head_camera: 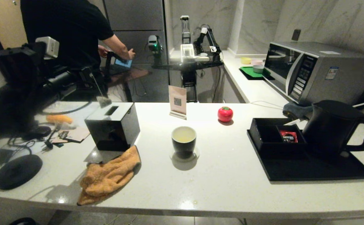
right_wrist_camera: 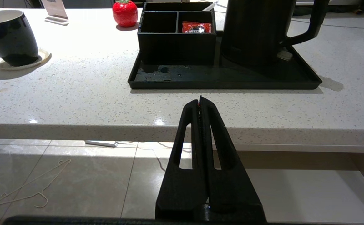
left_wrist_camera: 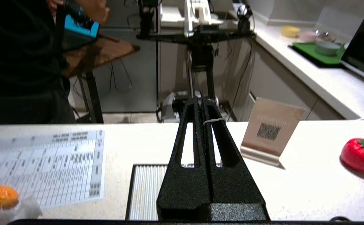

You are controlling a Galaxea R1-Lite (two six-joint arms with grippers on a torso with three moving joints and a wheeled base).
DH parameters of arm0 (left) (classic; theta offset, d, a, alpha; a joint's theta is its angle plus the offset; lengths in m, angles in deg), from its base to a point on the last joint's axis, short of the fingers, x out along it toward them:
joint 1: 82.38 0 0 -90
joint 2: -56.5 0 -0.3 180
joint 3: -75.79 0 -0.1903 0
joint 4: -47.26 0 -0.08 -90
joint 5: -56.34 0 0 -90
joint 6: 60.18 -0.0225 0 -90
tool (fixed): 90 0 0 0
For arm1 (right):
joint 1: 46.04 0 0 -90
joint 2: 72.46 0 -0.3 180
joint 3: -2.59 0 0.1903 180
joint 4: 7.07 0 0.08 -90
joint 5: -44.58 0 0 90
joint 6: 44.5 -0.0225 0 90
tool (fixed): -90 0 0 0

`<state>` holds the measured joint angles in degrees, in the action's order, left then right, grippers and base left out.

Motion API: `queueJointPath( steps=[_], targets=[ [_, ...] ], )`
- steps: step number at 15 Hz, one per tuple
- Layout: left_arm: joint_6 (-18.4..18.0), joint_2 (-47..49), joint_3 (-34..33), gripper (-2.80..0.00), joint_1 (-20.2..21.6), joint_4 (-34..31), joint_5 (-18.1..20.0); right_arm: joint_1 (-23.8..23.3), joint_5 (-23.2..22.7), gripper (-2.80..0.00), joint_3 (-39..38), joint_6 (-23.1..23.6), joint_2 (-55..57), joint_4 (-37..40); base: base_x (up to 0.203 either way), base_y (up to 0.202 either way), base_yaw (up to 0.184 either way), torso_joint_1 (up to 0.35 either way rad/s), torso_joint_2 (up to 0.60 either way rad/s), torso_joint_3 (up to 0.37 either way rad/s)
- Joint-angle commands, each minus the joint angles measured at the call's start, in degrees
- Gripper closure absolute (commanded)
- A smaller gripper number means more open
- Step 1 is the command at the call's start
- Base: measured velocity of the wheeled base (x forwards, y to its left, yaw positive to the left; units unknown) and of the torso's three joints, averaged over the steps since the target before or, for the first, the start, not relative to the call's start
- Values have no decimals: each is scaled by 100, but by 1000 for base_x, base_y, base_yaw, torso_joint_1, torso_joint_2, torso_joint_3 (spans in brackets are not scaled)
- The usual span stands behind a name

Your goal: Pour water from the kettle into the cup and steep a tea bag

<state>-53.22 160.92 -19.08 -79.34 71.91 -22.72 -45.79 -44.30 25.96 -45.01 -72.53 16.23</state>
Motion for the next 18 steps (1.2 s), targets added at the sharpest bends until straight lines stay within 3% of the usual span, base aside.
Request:
queueJointPath(
  steps=[1, 13, 18],
  targets=[
    [7, 221, 10, 0, 3, 32, 5, 2, 2, 0, 0, -2, 7, -1, 0, 0, 0, 0, 0, 0],
    [-2, 1243, 813, 0, -40, 76, 32, 2, 2, 0, 0, -2, 7, -1, 0, 0, 0, 0, 0, 0],
    [-2, 1421, 854, 0, -47, 94, 40, 2, 2, 0, 0, -2, 7, -1, 0, 0, 0, 0, 0, 0]
  ],
)
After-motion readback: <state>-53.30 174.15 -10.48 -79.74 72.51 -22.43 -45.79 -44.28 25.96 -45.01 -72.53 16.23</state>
